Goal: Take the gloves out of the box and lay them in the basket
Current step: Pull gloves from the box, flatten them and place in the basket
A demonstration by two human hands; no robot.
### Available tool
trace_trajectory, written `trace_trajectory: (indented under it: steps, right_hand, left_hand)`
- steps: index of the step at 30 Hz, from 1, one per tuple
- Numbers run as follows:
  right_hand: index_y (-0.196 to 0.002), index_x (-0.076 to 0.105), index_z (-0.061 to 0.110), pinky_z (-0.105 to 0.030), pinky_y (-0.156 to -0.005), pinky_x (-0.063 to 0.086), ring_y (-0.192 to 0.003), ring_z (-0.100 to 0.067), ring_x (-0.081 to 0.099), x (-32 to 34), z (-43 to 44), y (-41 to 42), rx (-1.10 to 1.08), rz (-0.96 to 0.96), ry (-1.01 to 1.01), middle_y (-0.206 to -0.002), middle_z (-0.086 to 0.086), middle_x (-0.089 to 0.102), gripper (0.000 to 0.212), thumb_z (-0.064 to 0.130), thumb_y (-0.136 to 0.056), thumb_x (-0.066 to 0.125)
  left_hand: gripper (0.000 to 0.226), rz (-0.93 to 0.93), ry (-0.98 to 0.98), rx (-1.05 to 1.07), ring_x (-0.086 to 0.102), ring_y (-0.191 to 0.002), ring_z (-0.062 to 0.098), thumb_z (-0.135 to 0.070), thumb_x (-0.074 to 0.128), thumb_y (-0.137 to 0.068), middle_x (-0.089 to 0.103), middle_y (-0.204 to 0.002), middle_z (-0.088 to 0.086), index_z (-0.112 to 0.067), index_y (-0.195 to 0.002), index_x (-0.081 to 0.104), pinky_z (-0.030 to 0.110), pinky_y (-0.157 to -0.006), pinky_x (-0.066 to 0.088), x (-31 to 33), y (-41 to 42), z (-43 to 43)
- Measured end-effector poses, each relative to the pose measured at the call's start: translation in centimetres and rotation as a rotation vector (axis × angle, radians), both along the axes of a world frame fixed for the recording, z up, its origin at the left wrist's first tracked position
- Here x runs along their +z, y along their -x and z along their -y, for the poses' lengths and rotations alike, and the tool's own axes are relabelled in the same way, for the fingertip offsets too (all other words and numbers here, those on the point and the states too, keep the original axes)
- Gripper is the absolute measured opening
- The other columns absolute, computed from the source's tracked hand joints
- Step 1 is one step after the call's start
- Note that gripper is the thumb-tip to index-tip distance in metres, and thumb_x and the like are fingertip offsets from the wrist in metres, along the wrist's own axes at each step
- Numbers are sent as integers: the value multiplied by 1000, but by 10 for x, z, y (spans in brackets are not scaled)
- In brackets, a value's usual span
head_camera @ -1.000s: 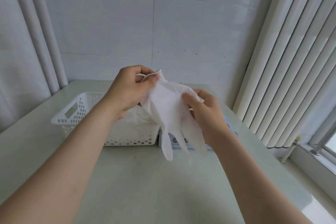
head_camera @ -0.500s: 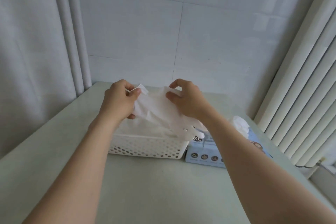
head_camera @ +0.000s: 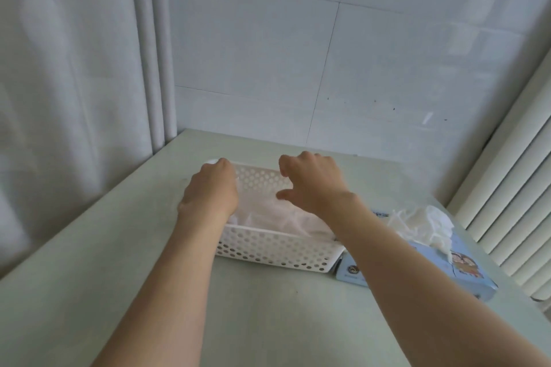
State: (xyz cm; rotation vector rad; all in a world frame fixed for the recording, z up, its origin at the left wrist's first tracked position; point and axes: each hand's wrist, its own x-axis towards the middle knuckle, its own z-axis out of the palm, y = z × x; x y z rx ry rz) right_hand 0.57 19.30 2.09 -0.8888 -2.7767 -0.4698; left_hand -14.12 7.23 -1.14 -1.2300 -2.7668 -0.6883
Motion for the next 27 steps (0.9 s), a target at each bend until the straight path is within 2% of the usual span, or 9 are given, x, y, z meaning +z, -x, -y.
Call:
trace_trajectory:
  steps: [2, 6, 9, 11, 14, 18, 22, 24, 27]
  right_hand:
    - [-115, 64, 22, -36, -75, 46, -95, -28, 66, 10, 5, -6, -27, 16, 100, -106, 0, 63, 36, 43, -91, 80]
    - [-117, 67, 32, -38, -80, 62, -75, -19, 75, 25, 9, -24, -139, 172, 556, -104, 5, 64, 55, 55, -74, 92]
    - [-127, 63, 37, -40, -79, 64, -75, -17, 74, 12, 10, -25, -166, 289, 538, -105, 6, 63, 62, 52, -75, 92]
    - [-138, 56, 35, -36, -69, 60, -75, -17, 68, 0, 11, -21, -172, 318, 505, -114, 6, 55, 60, 36, -86, 85]
    - [-143, 53, 24, -30, -60, 56, -80, -20, 69, -13, 8, -16, -144, 341, 529, -125, -4, 59, 54, 22, -94, 75]
    - [-149, 44, 33, -38, -78, 65, -94, -22, 75, -13, -4, -13, -170, 397, 618, -132, 0, 63, 69, 35, -87, 73]
    - [-152, 40, 38, -32, -74, 63, -84, -15, 75, -10, -3, -13, -202, 448, 683, -132, 1, 65, 73, 39, -86, 72]
    - [-154, 39, 37, -31, -72, 59, -92, -16, 71, -13, -1, -14, -191, 447, 667, -138, 1, 60, 73, 39, -89, 73]
    - [-160, 33, 40, -30, -67, 56, -96, -19, 70, -13, 0, -16, -147, 397, 642, -148, 2, 54, 81, 24, -91, 74]
  left_hand:
    - [19, -7, -31, -7, 62, -105, 41, -9, 56, -100, 56, -120, 16, -12, -119, 56, 45, -86, 54, 3, -1, 0]
    - [24, -51, -48, -188, 60, -113, 30, -10, 69, -94, 61, -118, 4, -24, -114, 65, 44, -94, 53, 9, 1, -2]
    - [15, 169, 40, -290, 63, -101, 17, -27, 77, -91, 67, -109, -4, -33, -105, 74, 29, -91, 48, 17, -8, 0]
    - [25, 289, 183, -334, 60, -101, 15, -34, 78, -92, 63, -111, -6, -28, -116, 76, 26, -89, 44, 19, -14, 0]
    - [44, 358, 280, -326, 59, -112, 20, -39, 80, -89, 54, -117, -8, -29, -131, 70, 29, -92, 42, 18, -13, -2]
    - [67, 383, 359, -265, 60, -108, 22, -32, 88, -80, 60, -130, -3, -36, -140, 60, 35, -96, 52, 10, -9, -8]
    - [73, 363, 366, -223, 62, -113, 25, -23, 89, -76, 59, -137, -2, -40, -141, 59, 41, -99, 55, 4, -8, -10]
    - [72, 345, 364, -236, 63, -113, 25, -23, 90, -75, 60, -137, 0, -39, -138, 60, 41, -99, 56, 5, -9, -10]
    - [68, 303, 330, -252, 64, -109, 24, -32, 95, -70, 61, -131, -1, -39, -130, 65, 40, -97, 56, 11, -13, -6]
